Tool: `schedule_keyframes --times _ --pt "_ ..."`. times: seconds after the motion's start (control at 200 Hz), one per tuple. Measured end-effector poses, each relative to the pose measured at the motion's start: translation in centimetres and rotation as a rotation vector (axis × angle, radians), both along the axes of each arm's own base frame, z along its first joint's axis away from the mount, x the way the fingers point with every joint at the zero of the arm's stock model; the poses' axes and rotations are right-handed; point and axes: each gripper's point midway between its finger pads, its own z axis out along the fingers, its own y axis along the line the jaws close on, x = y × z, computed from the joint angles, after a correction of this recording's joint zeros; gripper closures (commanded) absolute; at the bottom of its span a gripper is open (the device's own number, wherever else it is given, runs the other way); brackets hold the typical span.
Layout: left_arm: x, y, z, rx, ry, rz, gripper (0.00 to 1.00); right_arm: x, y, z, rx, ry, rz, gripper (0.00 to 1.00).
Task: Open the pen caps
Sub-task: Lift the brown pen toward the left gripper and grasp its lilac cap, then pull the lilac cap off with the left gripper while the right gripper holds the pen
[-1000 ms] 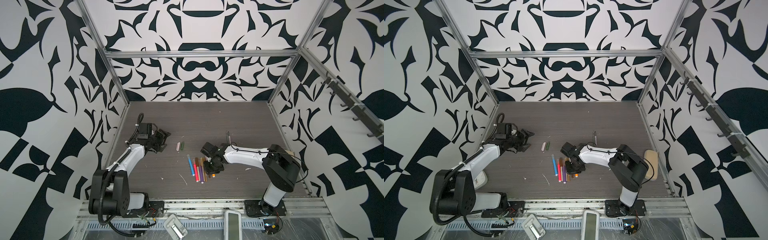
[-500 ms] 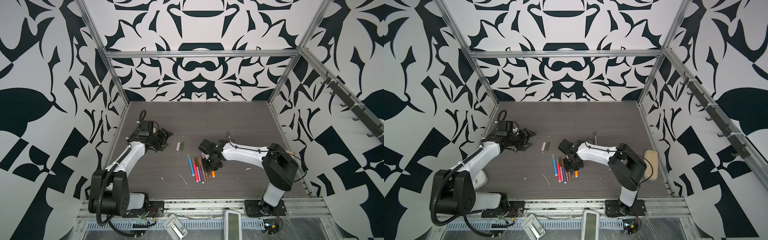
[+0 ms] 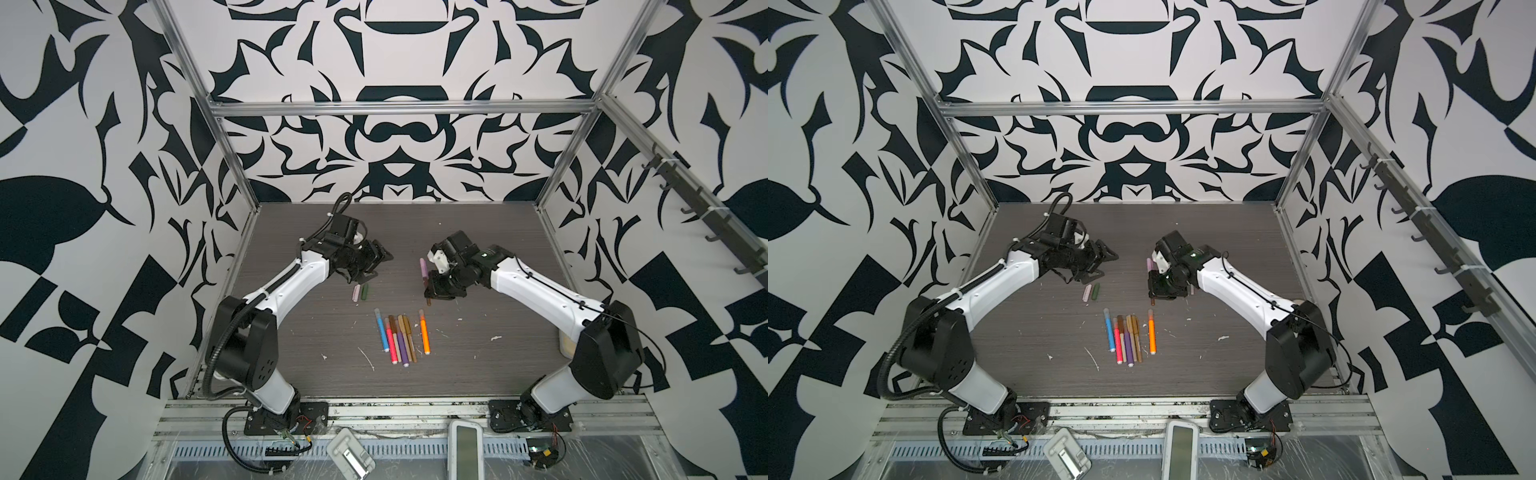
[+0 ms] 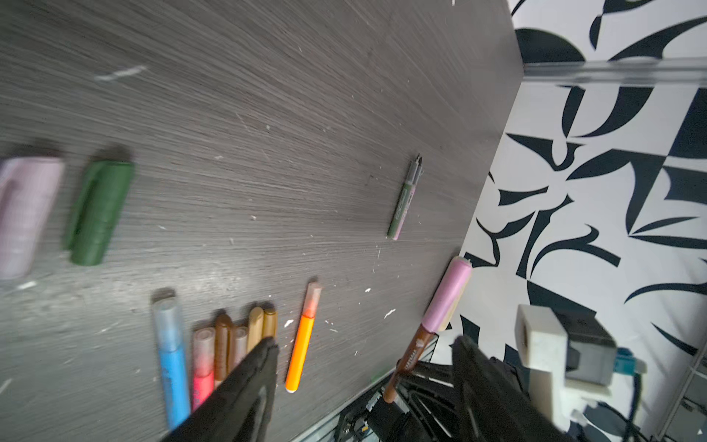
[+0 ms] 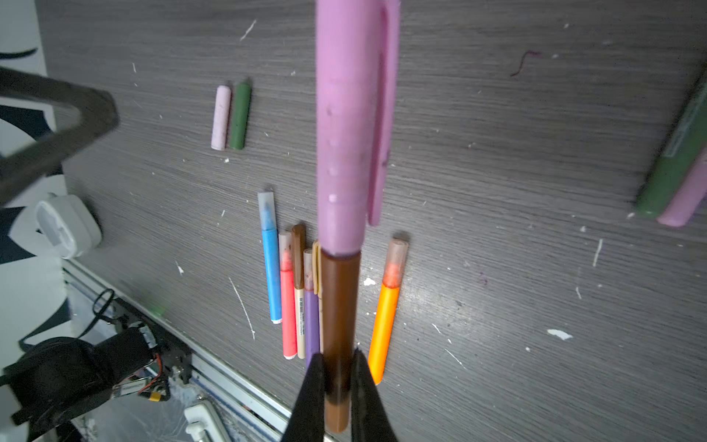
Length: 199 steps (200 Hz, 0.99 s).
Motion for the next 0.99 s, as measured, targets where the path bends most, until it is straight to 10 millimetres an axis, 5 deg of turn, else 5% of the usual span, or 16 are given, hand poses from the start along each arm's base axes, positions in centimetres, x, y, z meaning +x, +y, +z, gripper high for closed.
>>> schedule_keyframes --times 0.135,0.45,0.68,0.84,0.995 --pt "0.0 -3.1 -0.2 -0.009 0.010 -0.066 0.25 -0.7 0.1 0.2 0.054 0.040 0.014 0.91" --pt "-1.0 -8.1 -1.6 -0.035 0.066 -0.179 0.46 -2.2 0.6 0.1 0.119 0.107 0.046 0.92" --pt "-2.1 -9.8 -3.4 -0.043 0.124 -0.214 0.71 -2.0 -0.1 1.0 0.144 0.102 0.027 0.92" --pt "-2.2 -10.4 -3.0 -0.065 0.119 -0.224 1.00 -1.9 -0.4 1.0 0.148 0.107 0.021 0.92" --pt "-2.0 -10.5 -2.8 -0.076 0.111 -0.226 1.00 -1.8 -0.6 1.1 0.151 0.103 0.021 0.73"
